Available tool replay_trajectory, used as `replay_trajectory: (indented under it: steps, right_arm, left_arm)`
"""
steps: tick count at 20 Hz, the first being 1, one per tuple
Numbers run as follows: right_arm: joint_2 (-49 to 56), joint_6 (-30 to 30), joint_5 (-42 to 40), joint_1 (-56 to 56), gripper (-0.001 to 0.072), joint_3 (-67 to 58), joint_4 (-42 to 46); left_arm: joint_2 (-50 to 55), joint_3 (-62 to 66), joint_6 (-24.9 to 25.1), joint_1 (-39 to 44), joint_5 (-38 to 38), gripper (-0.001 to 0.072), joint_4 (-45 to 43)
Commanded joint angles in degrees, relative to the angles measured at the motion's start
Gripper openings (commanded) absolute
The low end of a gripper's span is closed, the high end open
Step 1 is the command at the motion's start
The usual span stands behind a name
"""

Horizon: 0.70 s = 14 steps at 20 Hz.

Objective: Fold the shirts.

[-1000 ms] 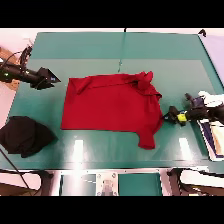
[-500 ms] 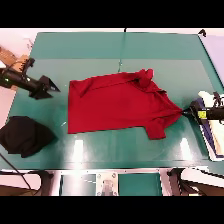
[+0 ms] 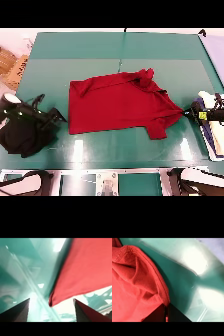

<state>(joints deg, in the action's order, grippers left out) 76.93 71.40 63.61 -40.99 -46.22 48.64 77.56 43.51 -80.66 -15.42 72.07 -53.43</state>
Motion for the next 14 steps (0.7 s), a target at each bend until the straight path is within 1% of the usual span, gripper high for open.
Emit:
replay_trajectory:
  steps: [1,2,4,6,7,8,9,11,12,14]
  right_arm:
    - [0.0,-0.1,-0.2,0.0,0.0014,0.0,-0.2]
    - [0.0,-0.1,-0.2,0.0,0.0015,0.0,-0.2]
    - [0.0,-0.1,-0.2,0.0,0.0014,0.0,-0.2]
    - [0.0,-0.1,-0.2,0.0,0.0014,0.0,-0.2]
    - [0.0,-0.1,-0.2,0.0,0.0015,0.0,-0.2]
    - [0.0,-0.1,-0.1,0.0,0.0014,0.0,-0.2]
    - [0.0,-0.1,0.0,0.0,0.0014,0.0,-0.2]
    - [0.0,0.0,0.9,0.0,0.0014,0.0,-0.2]
    - [0.0,-0.1,1.2,0.0,0.0014,0.0,-0.5]
    - [-0.1,-0.6,1.9,0.4,0.0014,0.0,-3.3]
  left_arm:
    - [-0.9,-9.9,6.1,0.0,-8.8,0.0616,10.9]
    - [-0.9,-11.9,8.1,0.0,-9.9,0.0616,13.9]
    - [-0.8,-15.1,10.4,0.4,-11.1,0.0616,17.3]
    - [-0.8,-17.6,10.8,3.6,-12.9,0.0616,17.8]
    - [-0.8,-18.1,10.8,5.6,-14.1,0.0599,17.9]
    - [-0.8,-17.8,11.3,7.2,-15.2,0.0457,18.0]
    - [-0.8,-17.2,12.2,7.8,-15.8,0.037,18.0]
    - [-0.8,-14.5,13.4,7.8,-15.6,0.0104,17.8]
    - [-0.8,-12.5,13.7,7.8,-14.6,0.002,17.6]
    - [-0.8,-7.5,13.6,7.8,-12.0,0.0019,16.2]
